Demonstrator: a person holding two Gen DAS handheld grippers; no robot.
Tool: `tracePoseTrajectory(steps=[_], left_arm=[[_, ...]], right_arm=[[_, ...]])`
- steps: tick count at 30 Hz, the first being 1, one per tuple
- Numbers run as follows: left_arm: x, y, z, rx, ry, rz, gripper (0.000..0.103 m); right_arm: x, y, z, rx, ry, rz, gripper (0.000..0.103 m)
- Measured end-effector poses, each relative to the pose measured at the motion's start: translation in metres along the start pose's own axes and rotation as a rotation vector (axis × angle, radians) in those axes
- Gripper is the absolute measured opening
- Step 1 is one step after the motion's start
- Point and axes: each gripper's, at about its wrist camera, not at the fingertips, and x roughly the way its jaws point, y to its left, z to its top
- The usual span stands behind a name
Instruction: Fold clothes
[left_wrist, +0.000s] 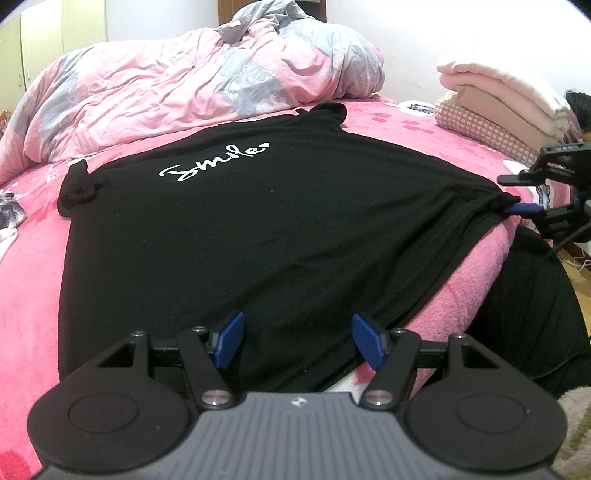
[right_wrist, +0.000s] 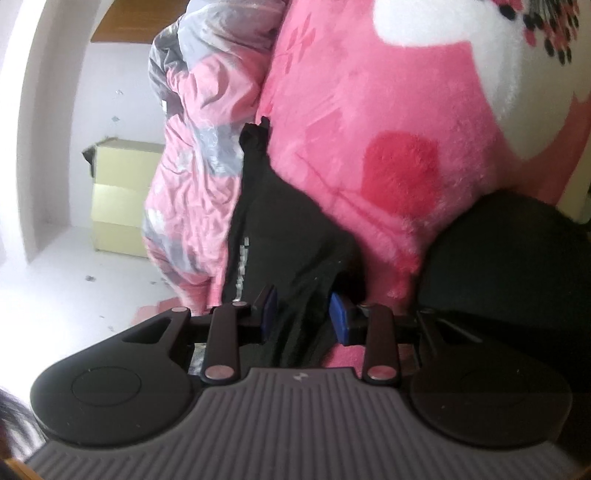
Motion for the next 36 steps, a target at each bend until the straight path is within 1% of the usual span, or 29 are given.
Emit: tracePoseTrajectory(steps=[2, 5, 7, 9, 13, 17, 21, 25, 29, 31, 33, 36], left_arm=[[0.0, 0.001, 0.0, -0.001, -0.001, -0.001, 0.066], [0.0, 0.002, 0.0, -0.005, -0.002, -0.004, 0.066], [-0.001, 0.002, 0.0, -0.008, -0.002, -0.005, 0.066], [0.0, 0.002, 0.0, -0.008, -0.002, -0.006, 0.066], [0.0, 0.003, 0.0, -0.007, -0.002, -0.007, 0.066], [-0.001, 0.002, 0.0, -0.007, -0.001, -0.006, 0.066], [-0.001, 0.001, 0.001, -0.004, 0.0, -0.005, 0.066], [-0.001, 0.001, 0.001, -0.002, 0.002, -0.005, 0.066], [-0.001, 0.0, 0.001, 0.0, 0.003, -0.003, 0.066], [-0.001, -0.001, 0.001, 0.003, 0.005, -0.002, 0.066], [0.0, 0.0, 0.001, 0.005, 0.006, -0.001, 0.066], [0.0, -0.001, 0.001, 0.008, 0.005, -0.001, 0.066]], right_arm=[[0.003, 0.0, -0.001, -0.006, -0.006, -0.015, 0.031], [0.006, 0.003, -0.003, -0.034, -0.013, -0.012, 0.03], [0.007, 0.007, -0.002, -0.059, -0.007, -0.01, 0.015], [0.007, 0.01, -0.002, -0.082, 0.001, -0.008, 0.007], [0.003, 0.013, 0.007, -0.085, 0.048, 0.019, 0.002], [0.003, 0.009, 0.019, -0.046, 0.106, 0.044, 0.001], [0.004, 0.003, 0.027, 0.0, 0.151, 0.043, 0.001], [0.007, -0.006, 0.033, 0.078, 0.187, 0.075, 0.001], [0.009, -0.01, 0.033, 0.062, 0.195, 0.032, 0.001], [0.008, -0.007, 0.03, -0.005, 0.175, -0.028, 0.001], [0.006, -0.004, 0.027, -0.066, 0.156, -0.051, 0.003], [-0.001, 0.001, 0.023, -0.127, 0.115, -0.064, 0.004]])
